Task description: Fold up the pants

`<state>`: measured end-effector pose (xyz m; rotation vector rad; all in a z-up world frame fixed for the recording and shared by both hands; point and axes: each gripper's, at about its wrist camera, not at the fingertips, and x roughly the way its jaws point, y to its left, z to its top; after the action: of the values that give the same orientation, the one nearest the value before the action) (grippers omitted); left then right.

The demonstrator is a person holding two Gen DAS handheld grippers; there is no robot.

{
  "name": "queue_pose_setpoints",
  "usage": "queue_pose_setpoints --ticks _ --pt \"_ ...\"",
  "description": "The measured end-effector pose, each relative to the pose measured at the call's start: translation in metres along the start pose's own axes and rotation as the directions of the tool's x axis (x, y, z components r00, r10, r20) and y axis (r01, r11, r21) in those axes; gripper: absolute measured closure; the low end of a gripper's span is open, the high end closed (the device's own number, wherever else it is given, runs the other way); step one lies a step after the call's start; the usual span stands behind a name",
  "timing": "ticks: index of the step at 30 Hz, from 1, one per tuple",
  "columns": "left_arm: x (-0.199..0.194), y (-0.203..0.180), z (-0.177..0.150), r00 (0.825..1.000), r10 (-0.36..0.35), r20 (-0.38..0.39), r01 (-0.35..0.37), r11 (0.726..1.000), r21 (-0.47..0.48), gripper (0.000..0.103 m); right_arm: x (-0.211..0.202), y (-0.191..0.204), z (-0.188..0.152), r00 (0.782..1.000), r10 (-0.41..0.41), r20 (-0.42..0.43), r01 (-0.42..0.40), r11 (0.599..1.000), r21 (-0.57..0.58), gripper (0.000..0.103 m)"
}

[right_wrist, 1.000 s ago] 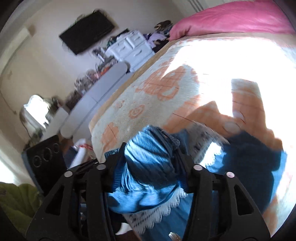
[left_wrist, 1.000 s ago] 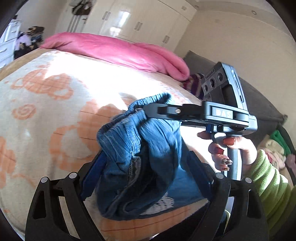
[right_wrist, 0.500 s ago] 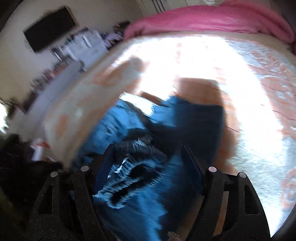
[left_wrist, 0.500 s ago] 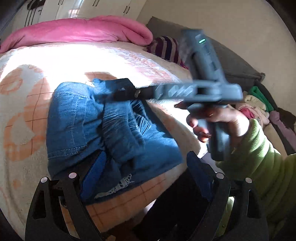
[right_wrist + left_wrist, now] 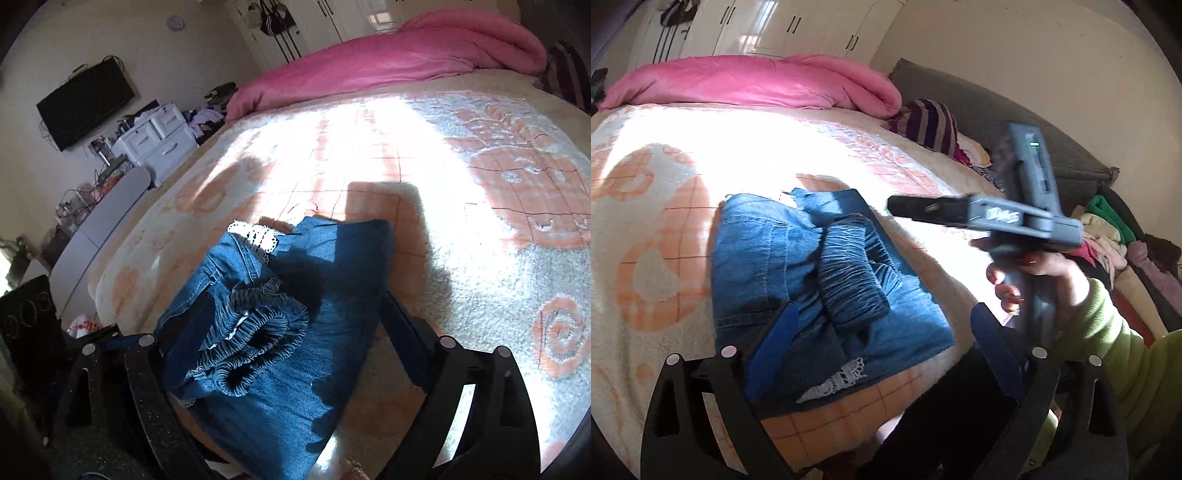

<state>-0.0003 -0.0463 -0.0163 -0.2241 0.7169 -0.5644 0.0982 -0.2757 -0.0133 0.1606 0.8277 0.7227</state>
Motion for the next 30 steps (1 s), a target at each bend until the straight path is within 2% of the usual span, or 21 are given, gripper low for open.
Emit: queue_pose_setpoints --ticks 2,8,12,17,26,30 --pt "-0.002 -0.001 0.000 1.000 0.015 0.005 -0.015 1.000 0.003 0.005 -0.011 -0.001 -0.002 0.999 -0.009 0.032 0.008 1.000 0.015 0.011" --pt "-0.008 0.000 0.000 0.997 0.068 0.028 -0.068 0.998 -0.001 0.004 -0.034 0.001 -0.007 0.995 -0.011 0.104 0.007 0.999 0.040 0.009" --pt "-0.008 0.000 0.001 0.996 0.091 0.025 -0.091 0.996 0.001 0.004 -0.044 0.003 -0.011 0.994 -0.020 0.112 0.018 1.000 0.023 0.009" --pt "-0.008 -0.007 0.008 0.986 0.168 0.022 -0.169 0.984 0.049 0.004 -0.055 0.014 -0.020 0.993 -0.011 0.114 0.014 0.999 -0.030 0.009" --pt "-0.015 0.000 0.027 0.980 0.196 0.023 -0.197 0.980 0.040 0.004 -0.069 0.036 -0.044 0.995 -0.025 0.096 0.038 0.990 -0.134 0.009" --pt "-0.017 0.005 0.042 0.970 0.241 0.027 -0.242 0.969 0.056 0.004 -0.067 0.047 -0.054 0.996 -0.031 0.081 0.045 0.982 -0.184 0.009"
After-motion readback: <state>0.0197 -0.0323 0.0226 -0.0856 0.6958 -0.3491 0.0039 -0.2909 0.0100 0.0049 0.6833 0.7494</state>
